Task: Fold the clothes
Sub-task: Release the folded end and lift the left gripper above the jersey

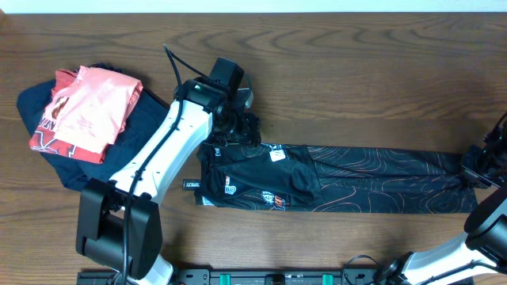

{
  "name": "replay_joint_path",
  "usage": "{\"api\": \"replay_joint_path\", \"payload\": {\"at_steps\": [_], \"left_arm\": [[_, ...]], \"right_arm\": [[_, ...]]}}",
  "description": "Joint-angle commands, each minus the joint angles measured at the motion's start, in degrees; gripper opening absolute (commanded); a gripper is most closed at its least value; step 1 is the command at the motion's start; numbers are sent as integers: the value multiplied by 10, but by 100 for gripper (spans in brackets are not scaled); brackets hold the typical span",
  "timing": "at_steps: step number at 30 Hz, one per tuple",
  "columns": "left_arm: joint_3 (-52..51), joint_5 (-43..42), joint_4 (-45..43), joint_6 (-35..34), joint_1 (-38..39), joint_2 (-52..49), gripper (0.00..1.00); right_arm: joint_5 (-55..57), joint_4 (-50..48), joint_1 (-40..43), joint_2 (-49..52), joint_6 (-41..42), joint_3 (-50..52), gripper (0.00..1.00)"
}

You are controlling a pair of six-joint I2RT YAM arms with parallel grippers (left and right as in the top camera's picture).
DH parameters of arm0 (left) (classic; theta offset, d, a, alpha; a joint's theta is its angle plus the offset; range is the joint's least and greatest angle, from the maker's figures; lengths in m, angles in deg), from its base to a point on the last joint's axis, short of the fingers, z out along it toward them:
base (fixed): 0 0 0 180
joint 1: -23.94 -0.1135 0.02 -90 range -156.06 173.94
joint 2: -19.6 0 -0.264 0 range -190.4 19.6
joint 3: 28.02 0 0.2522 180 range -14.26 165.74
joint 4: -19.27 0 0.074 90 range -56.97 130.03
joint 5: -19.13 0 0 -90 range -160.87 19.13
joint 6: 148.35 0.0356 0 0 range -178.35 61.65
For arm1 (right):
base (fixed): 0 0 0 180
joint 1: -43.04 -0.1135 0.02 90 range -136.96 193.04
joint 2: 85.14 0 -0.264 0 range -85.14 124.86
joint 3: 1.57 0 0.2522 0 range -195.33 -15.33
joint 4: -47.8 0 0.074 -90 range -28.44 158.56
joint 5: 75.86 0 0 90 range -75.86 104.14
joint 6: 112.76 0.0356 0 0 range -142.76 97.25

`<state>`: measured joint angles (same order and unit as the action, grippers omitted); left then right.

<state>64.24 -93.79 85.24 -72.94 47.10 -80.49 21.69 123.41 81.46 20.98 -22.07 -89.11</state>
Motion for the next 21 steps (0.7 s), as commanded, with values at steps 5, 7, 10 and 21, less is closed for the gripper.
{"api": "replay_joint_path", "payload": {"at_steps": [5, 7, 10, 21], "left_arm": [[13, 5, 19, 6, 0, 4, 60], [13, 5, 29, 6, 0, 4, 60], [13, 24, 44, 5, 0, 4, 60], [-63, 57, -16, -14, 0, 1, 61]], "right_arm": [[36, -10, 19, 4, -5, 4, 43], [21, -16, 26, 4, -5, 4, 48], [-4, -22, 31, 4, -7, 5, 53], [-123, -38, 21, 4, -43, 16, 17]]}}
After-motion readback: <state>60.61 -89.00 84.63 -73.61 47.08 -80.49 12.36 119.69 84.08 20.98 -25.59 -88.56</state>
